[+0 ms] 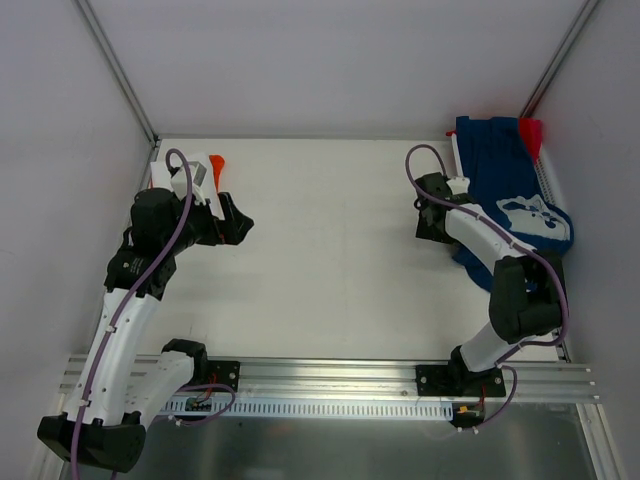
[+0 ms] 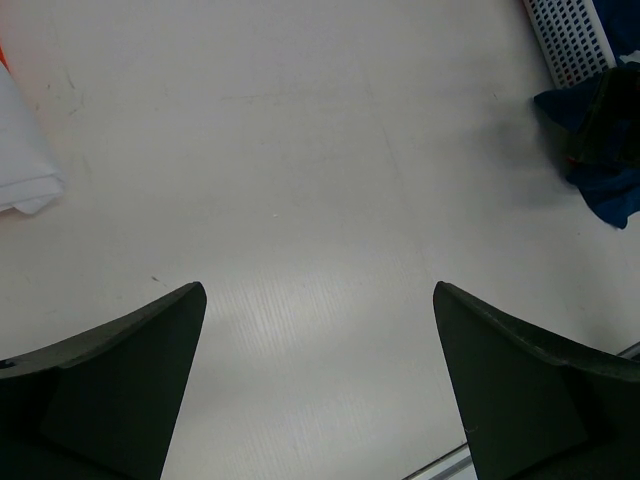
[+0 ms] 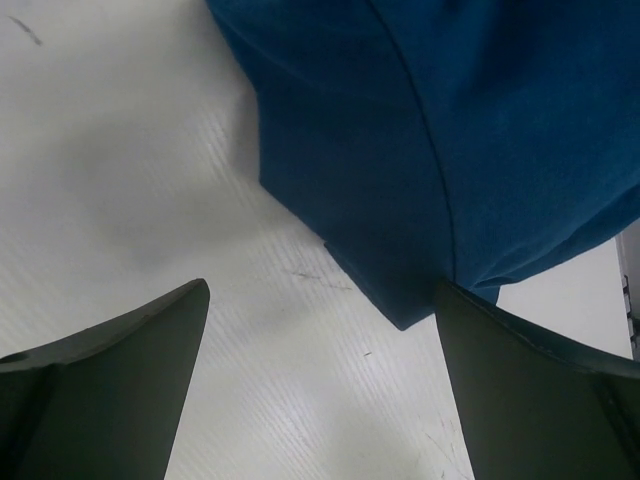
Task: Fold and stack the t-shirts
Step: Grab the tshirt from the pile
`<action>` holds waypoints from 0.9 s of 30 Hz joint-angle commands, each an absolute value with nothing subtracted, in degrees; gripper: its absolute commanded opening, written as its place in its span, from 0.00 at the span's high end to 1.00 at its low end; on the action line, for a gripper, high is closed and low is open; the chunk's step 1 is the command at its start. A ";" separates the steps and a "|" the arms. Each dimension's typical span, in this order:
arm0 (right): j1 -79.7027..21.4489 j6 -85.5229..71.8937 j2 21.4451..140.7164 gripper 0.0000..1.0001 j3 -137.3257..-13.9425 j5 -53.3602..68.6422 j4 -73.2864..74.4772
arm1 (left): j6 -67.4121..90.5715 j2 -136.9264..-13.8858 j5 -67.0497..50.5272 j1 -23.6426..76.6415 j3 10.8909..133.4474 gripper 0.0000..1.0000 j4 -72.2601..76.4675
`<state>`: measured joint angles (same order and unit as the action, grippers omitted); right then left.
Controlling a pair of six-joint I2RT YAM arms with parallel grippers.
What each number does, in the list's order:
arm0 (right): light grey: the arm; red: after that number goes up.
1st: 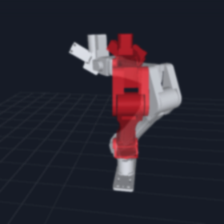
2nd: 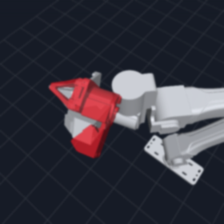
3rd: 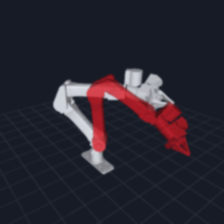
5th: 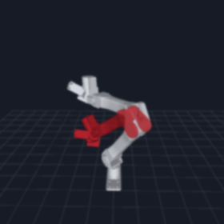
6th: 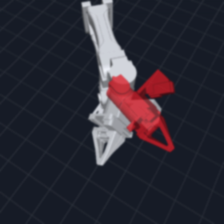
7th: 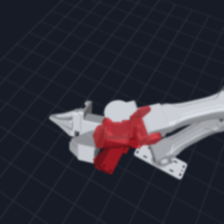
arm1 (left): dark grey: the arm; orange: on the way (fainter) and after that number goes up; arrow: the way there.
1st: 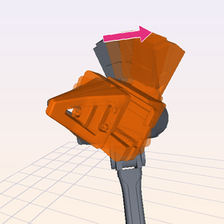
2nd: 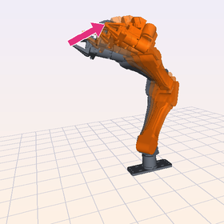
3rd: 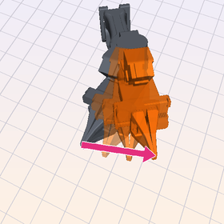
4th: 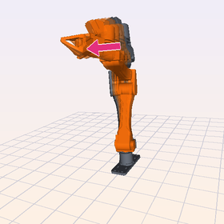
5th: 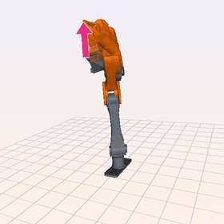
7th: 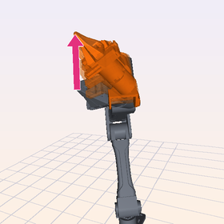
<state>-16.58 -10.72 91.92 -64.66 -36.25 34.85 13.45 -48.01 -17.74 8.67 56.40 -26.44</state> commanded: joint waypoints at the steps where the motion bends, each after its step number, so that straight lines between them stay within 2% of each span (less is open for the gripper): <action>1: -13.81 -12.48 91.23 0.01 -63.20 -36.84 33.58 | 12.66 -46.67 -18.90 8.96 56.95 0.01 -25.93; 10: -11.34 -10.11 90.62 0.00 -61.97 -36.92 32.08 | 12.66 -45.70 -19.07 8.96 57.04 0.01 -25.84; 13: -10.37 -9.84 90.26 0.06 -61.17 -35.77 30.76 | 12.74 -45.27 -18.90 8.96 57.04 0.01 -25.93; 15: -9.76 -9.84 90.52 0.15 -61.17 -34.90 30.15 | 12.74 -45.18 -18.90 8.96 57.04 0.01 -25.93; 16: -9.49 -9.93 90.61 0.24 -61.08 -34.72 30.06 | 12.74 -45.00 -18.90 8.96 57.04 0.01 -25.93; 18: -8.97 -9.84 90.88 0.30 -60.82 -34.11 29.36 | 12.66 -45.17 -18.81 8.96 57.04 0.01 -25.84; 20: -8.27 -9.84 90.70 0.51 -60.21 -33.40 28.40 | 12.66 -45.17 -18.90 8.96 57.04 0.01 -25.93; 21: -8.00 -9.84 90.62 0.66 -59.94 -32.53 28.04 | 12.66 -45.00 -18.90 8.96 57.04 0.01 -25.93; 22: -7.74 -9.93 90.70 0.87 -59.85 -32.17 27.86 | 12.66 -44.91 -18.90 8.96 57.04 0.01 -25.93; 23: -7.39 -10.11 90.88 0.98 -59.85 -31.91 27.69 | 12.57 -44.83 -18.72 8.96 57.04 0.01 -25.93; 27: -6.94 -10.28 91.06 1.00 -59.68 -31.55 27.51 | 12.66 -44.74 -18.54 8.96 57.04 0.01 -25.93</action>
